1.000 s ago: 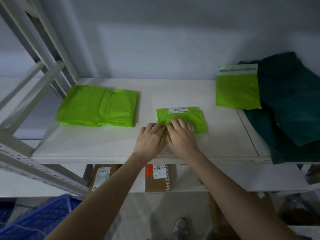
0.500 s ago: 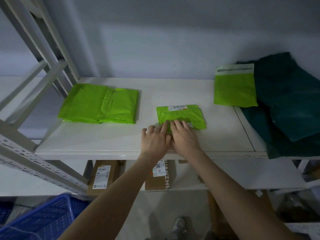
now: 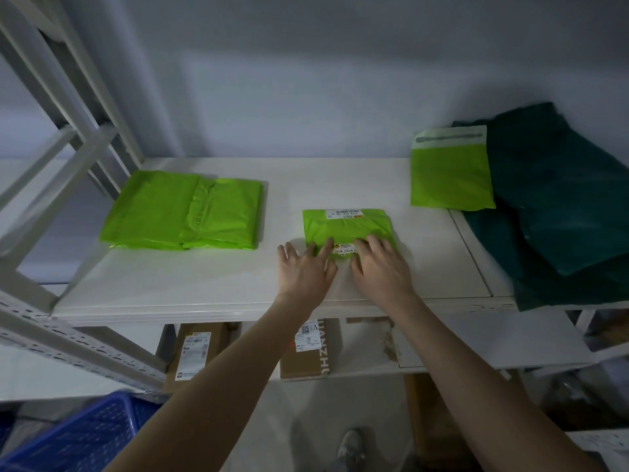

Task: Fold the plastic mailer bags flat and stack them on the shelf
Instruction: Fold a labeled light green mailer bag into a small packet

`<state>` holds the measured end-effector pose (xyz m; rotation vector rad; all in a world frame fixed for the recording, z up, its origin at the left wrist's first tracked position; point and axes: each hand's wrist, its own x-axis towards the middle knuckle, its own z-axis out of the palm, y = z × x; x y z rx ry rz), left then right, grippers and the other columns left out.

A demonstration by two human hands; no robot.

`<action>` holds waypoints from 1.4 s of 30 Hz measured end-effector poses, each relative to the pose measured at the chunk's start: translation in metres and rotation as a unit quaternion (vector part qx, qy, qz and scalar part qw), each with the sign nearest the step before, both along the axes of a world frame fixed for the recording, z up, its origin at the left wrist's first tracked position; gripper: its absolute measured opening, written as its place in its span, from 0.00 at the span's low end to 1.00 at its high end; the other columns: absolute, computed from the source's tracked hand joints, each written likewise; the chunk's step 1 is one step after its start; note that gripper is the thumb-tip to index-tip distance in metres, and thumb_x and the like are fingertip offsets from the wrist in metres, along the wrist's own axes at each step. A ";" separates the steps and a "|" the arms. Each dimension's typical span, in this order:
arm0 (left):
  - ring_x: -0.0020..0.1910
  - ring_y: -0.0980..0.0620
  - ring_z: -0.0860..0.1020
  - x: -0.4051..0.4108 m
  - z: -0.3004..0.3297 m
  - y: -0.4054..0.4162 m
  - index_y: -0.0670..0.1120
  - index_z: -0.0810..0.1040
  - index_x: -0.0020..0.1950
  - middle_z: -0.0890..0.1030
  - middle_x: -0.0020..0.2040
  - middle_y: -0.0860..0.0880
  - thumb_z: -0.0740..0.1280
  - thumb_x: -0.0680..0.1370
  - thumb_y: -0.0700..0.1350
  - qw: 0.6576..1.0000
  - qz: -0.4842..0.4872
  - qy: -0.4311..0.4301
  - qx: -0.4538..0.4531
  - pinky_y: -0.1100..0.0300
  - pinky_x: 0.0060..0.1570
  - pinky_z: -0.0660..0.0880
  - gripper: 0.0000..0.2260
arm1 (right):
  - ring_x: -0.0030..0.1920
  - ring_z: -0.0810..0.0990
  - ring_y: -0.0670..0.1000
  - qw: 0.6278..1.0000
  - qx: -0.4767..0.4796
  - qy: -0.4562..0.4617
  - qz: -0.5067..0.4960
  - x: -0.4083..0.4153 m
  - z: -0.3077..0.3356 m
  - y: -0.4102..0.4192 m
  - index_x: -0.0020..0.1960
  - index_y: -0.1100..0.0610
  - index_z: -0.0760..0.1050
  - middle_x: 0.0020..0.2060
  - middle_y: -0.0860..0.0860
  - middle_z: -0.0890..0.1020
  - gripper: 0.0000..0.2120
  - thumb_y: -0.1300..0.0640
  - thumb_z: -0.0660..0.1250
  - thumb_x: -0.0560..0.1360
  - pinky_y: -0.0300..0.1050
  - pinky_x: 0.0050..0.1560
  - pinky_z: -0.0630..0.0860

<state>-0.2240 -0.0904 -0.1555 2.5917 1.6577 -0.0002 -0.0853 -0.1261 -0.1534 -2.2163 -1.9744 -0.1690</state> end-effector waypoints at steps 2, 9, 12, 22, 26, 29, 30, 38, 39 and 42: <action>0.71 0.35 0.61 0.000 0.001 0.003 0.57 0.52 0.76 0.66 0.73 0.47 0.47 0.82 0.55 1.000 0.000 -0.002 -0.001 0.44 0.69 0.52 0.22 | 0.49 0.77 0.61 1.000 -0.011 0.005 -0.003 0.003 0.000 -0.001 0.56 0.60 0.77 0.49 0.58 0.78 0.15 0.54 0.65 0.73 0.51 0.44 0.76; 0.72 0.40 0.60 -0.001 0.000 0.012 0.57 0.53 0.76 0.64 0.74 0.49 0.48 0.82 0.55 1.000 -0.008 -0.027 -0.009 0.45 0.69 0.54 0.22 | 0.58 0.74 0.58 0.999 -0.031 0.008 -0.039 0.029 0.001 -0.005 0.66 0.58 0.71 0.56 0.56 0.80 0.25 0.49 0.51 0.75 0.52 0.54 0.68; 0.72 0.41 0.61 0.000 0.000 0.012 0.57 0.54 0.76 0.64 0.74 0.49 0.48 0.81 0.55 0.999 -0.005 -0.040 -0.007 0.45 0.68 0.56 0.22 | 0.60 0.73 0.56 0.998 -0.039 -0.002 -0.041 0.027 0.001 -0.003 0.67 0.58 0.70 0.56 0.55 0.80 0.24 0.49 0.52 0.76 0.52 0.55 0.66; 0.74 0.42 0.57 0.010 -0.001 0.030 0.51 0.64 0.68 0.67 0.71 0.46 0.50 0.81 0.58 0.992 0.018 -0.112 -0.047 0.41 0.70 0.51 0.20 | 0.58 0.72 0.59 0.993 -0.026 0.044 -0.107 0.040 0.024 0.015 0.61 0.61 0.70 0.54 0.60 0.78 0.18 0.49 0.53 0.80 0.52 0.53 0.68; 0.76 0.43 0.53 0.014 0.000 0.042 0.47 0.66 0.64 0.68 0.71 0.44 0.51 0.79 0.63 0.991 0.039 -0.119 -0.046 0.40 0.71 0.48 0.23 | 0.62 0.69 0.60 0.989 -0.038 0.110 -0.096 0.054 0.031 0.037 0.67 0.60 0.67 0.61 0.60 0.72 0.20 0.50 0.56 0.80 0.53 0.57 0.69; 0.77 0.48 0.50 0.014 0.000 0.052 0.47 0.66 0.64 0.66 0.72 0.49 0.53 0.79 0.62 0.987 0.037 -0.144 -0.054 0.42 0.72 0.47 0.23 | 0.65 0.68 0.60 0.978 -0.067 0.177 -0.088 0.059 0.027 0.052 0.67 0.59 0.67 0.63 0.59 0.72 0.21 0.49 0.57 0.79 0.55 0.61 0.68; 0.77 0.50 0.50 0.012 0.000 0.054 0.48 0.66 0.65 0.63 0.74 0.50 0.54 0.79 0.61 0.986 0.032 -0.153 -0.058 0.42 0.72 0.47 0.22 | 0.64 0.69 0.59 0.974 -0.082 0.191 -0.087 0.059 0.026 0.056 0.67 0.58 0.67 0.63 0.58 0.73 0.21 0.48 0.57 0.79 0.55 0.61 0.68; 0.72 0.46 0.59 0.009 0.004 0.068 0.52 0.61 0.73 0.60 0.73 0.48 0.59 0.76 0.64 0.977 0.129 -0.161 -0.044 0.48 0.66 0.61 0.29 | 0.47 0.79 0.55 0.900 -0.133 0.393 -0.134 0.055 0.014 0.081 0.46 0.59 0.78 0.42 0.55 0.81 0.16 0.45 0.65 0.74 0.44 0.42 0.72; 0.70 0.45 0.61 0.009 0.003 0.068 0.50 0.61 0.72 0.63 0.71 0.47 0.59 0.75 0.65 0.973 0.155 -0.164 -0.047 0.48 0.64 0.63 0.31 | 0.42 0.79 0.54 0.891 -0.132 0.414 -0.134 0.054 0.016 0.083 0.41 0.58 0.77 0.36 0.53 0.80 0.14 0.46 0.65 0.74 0.42 0.37 0.69; 0.65 0.43 0.65 0.012 0.000 0.068 0.46 0.66 0.68 0.67 0.65 0.45 0.59 0.74 0.66 0.968 0.193 -0.152 -0.051 0.49 0.61 0.66 0.31 | 0.39 0.78 0.52 0.871 -0.108 0.464 -0.118 0.054 0.017 0.087 0.39 0.57 0.77 0.34 0.53 0.79 0.10 0.51 0.67 0.73 0.42 0.34 0.68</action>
